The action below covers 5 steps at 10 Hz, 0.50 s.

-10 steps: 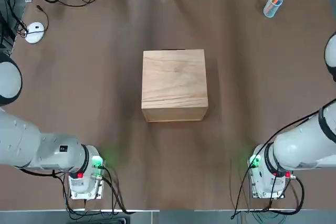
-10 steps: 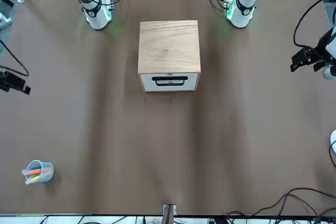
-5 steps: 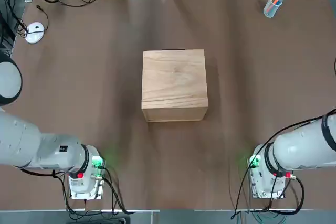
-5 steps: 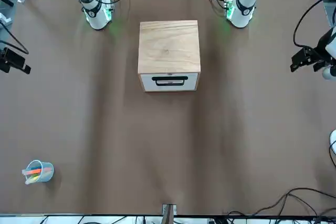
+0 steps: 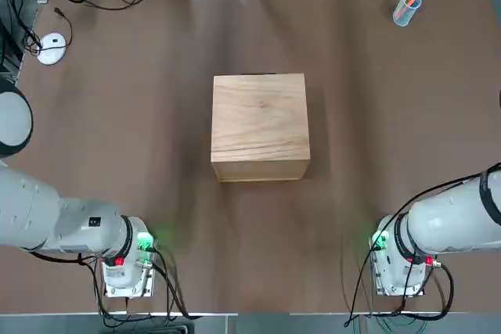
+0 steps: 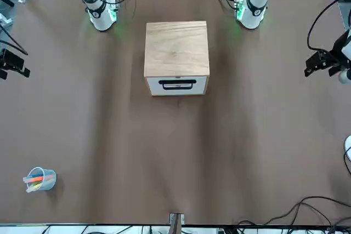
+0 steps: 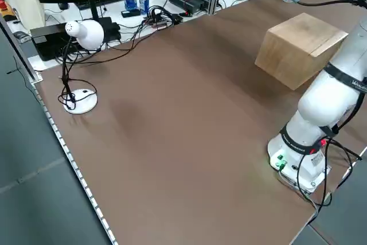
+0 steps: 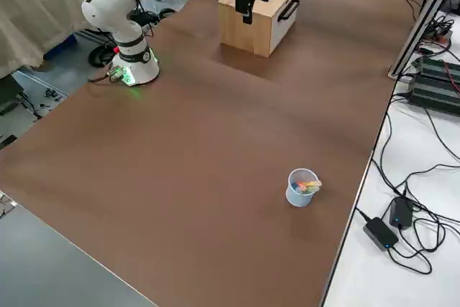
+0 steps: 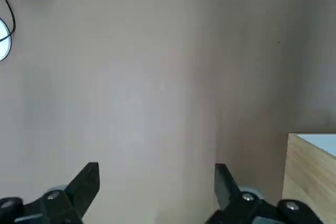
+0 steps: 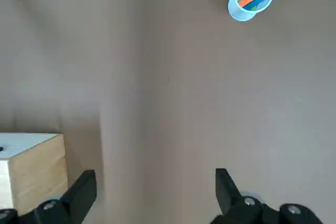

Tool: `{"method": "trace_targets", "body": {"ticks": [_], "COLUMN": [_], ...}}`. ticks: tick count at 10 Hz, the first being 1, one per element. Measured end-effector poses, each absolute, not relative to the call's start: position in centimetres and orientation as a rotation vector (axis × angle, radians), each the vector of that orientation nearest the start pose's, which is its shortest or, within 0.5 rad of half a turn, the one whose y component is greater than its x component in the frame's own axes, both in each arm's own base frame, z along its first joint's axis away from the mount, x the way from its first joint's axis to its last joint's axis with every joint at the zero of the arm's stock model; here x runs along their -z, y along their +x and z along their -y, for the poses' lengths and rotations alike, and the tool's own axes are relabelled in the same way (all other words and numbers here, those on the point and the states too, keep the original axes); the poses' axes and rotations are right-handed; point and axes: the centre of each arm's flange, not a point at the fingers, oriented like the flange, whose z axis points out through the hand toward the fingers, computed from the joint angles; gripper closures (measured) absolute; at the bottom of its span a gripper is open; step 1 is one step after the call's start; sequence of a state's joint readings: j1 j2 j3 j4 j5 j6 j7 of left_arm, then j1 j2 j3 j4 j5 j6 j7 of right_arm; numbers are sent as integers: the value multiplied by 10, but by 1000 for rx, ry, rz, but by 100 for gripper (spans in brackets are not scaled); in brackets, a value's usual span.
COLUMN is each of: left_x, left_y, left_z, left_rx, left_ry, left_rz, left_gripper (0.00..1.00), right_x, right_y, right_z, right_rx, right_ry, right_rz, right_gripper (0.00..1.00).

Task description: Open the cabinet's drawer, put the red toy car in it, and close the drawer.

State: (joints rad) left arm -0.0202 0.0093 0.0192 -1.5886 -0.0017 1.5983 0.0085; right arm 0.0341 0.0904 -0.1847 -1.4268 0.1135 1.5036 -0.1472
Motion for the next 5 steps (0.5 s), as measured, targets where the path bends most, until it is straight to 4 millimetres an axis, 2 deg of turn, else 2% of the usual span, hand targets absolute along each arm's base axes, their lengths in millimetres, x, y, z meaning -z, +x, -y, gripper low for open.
{"method": "trace_targets", "body": {"ticks": [2, 5], "left_x": [-614, -614], "left_y": [560, 560], "left_z": [0, -1], "left_rx": [5, 7], "left_ry": [-3143, -3143], "left_rz": [-13, -9], "left_gripper": [3, 4], "right_x": [-632, -606], "right_y": [577, 584], "right_z": [64, 61], "right_rx": [35, 34], "right_ry": [-3109, -3125], "right_rz": [33, 45], "right_gripper": [0, 0]}}
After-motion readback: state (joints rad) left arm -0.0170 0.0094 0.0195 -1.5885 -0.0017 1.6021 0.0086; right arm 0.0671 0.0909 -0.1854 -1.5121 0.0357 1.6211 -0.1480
